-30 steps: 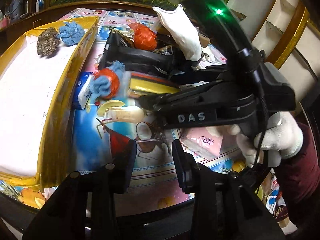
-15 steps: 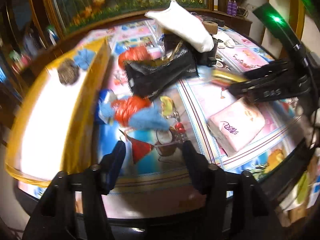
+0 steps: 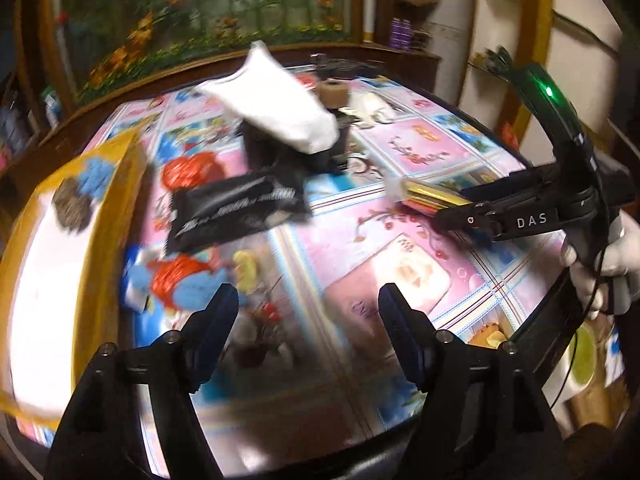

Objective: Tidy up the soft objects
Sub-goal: 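Grasp the striped package with the right tool while the left reaches the pink tissue pack, then grasp the pink tissue pack with the left tool while the right lifts the striped package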

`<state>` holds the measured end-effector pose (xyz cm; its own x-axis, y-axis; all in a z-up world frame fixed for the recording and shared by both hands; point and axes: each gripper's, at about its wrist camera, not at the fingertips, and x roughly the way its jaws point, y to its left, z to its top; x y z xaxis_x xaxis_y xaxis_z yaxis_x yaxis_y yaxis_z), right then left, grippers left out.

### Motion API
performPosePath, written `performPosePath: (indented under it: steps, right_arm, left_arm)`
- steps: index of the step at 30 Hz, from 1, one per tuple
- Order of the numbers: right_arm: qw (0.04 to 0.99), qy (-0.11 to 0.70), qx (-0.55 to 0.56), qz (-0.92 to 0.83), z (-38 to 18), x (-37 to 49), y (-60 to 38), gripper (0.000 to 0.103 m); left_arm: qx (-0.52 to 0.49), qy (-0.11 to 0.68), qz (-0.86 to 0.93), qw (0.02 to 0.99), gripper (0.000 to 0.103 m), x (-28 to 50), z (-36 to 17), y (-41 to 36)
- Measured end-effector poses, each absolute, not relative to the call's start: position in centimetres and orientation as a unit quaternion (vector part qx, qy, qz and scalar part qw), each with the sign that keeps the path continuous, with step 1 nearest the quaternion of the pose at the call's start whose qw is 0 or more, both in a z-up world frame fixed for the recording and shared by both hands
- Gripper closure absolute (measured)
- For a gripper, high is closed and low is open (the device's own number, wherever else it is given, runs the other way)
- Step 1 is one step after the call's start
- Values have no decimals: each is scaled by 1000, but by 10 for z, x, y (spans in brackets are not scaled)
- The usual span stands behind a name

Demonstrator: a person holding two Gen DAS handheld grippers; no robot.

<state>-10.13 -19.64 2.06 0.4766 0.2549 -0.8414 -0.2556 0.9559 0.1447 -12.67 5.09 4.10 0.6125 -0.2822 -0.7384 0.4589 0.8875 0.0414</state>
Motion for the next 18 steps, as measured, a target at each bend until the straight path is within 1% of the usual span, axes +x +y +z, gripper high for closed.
performPosePath:
  steps: [4, 6, 7, 8, 9, 10, 11, 13, 14, 16, 17, 18]
  right_arm:
    - [853, 497, 9, 160, 27, -112, -203, 46]
    - [849, 502, 14, 164, 29, -117, -204, 45]
    - [848, 503, 16, 165, 29, -118, -205, 45]
    - [847, 505, 17, 163, 29, -119, -206, 45]
    - [847, 506, 17, 162, 30, -118, -206, 44]
    - [846, 508, 15, 161, 30, -118, -206, 41]
    - [845, 511, 13, 158, 29, -116, -204, 34]
    - [844, 513, 12, 159, 29, -114, -201, 25]
    - [843, 513, 12, 161, 28, -113, -199, 23]
    - [842, 514, 6, 161, 28, -112, -195, 23]
    - [843, 514, 3, 161, 28, -111, -193, 23]
    - [842, 514, 2, 162, 28, -111, -192, 23]
  left_arm:
    - [197, 373, -241, 874, 31, -118, 32, 17]
    - [229, 363, -257, 866, 29, -121, 27, 1]
    - [234, 353, -265, 866, 22, -123, 28, -4]
    - [239, 356, -273, 861, 20, -124, 27, -9]
    - [240, 359, -282, 857, 20, -125, 27, -12]
    - [239, 362, -290, 853, 20, -127, 26, -16]
    - [237, 367, -298, 849, 20, -128, 24, -19]
    - [233, 379, -309, 841, 20, -130, 18, -24]
    - [237, 392, -312, 832, 17, -130, 13, -28]
    - [222, 406, -312, 830, 20, -128, 10, -27]
    - [203, 418, -320, 826, 37, -125, 10, -24]
    - [179, 433, -333, 818, 50, -121, 11, -19]
